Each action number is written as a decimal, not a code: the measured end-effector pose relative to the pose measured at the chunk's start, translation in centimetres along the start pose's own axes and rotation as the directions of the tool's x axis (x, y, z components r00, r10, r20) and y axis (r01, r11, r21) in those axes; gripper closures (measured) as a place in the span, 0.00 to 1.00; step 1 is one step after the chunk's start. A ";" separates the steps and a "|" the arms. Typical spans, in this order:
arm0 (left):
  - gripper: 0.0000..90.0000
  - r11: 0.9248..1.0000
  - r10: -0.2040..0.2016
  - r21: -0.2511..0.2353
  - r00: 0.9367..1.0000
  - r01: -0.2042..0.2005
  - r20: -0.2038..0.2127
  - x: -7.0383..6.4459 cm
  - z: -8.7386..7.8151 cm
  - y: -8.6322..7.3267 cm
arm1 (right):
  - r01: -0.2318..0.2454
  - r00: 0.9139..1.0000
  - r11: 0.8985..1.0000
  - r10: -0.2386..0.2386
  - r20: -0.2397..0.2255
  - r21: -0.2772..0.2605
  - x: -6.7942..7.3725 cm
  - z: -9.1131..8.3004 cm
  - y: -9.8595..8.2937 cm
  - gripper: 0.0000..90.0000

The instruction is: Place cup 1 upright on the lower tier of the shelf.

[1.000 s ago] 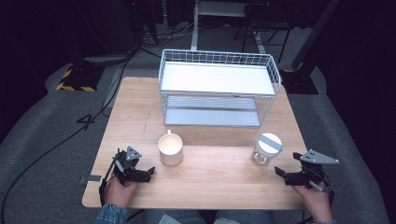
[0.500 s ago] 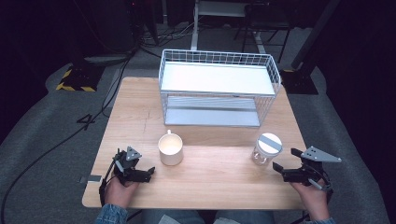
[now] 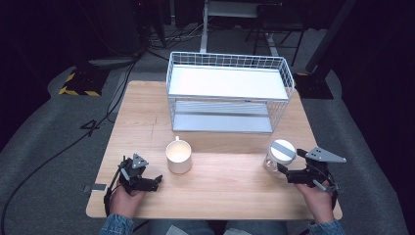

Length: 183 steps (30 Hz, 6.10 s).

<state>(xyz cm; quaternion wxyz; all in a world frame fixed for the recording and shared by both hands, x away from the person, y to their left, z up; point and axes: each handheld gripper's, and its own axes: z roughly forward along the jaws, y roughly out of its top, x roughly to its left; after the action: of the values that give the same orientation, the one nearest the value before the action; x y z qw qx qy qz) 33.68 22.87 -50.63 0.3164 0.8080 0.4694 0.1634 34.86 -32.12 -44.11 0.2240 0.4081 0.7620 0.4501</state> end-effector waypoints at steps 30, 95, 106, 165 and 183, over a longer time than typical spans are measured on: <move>0.00 1.000 0.000 0.000 1.000 0.000 0.000 0.0 0.0 0.0 | 0.014 1.000 0.998 -0.013 -0.007 0.063 -0.2 3.1 0.6 0.03; 0.00 1.000 0.003 -0.001 1.000 -0.003 -0.005 0.1 0.0 0.1 | 0.053 0.994 0.999 -0.052 -0.099 0.009 2.0 7.1 9.4 0.08; 0.00 1.000 0.001 -0.001 1.000 -0.001 -0.003 0.1 0.0 0.1 | 0.059 0.994 0.998 -0.056 -0.089 0.031 2.8 9.9 11.0 0.08; 0.00 1.000 0.002 -0.001 1.000 -0.002 -0.004 0.1 0.0 0.1 | 0.050 0.993 0.998 -0.047 0.107 -0.025 5.4 20.2 12.6 0.08; 0.00 1.000 0.002 -0.001 1.000 -0.002 -0.004 0.1 0.0 0.1 | 0.021 0.993 0.999 -0.017 0.115 -0.034 5.3 21.5 12.1 0.08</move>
<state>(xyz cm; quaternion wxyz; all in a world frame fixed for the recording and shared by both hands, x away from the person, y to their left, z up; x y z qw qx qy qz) 33.78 22.90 -50.62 0.3157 0.8079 0.4692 0.1658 52.19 -13.82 -44.07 0.2787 0.4221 0.7437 0.4371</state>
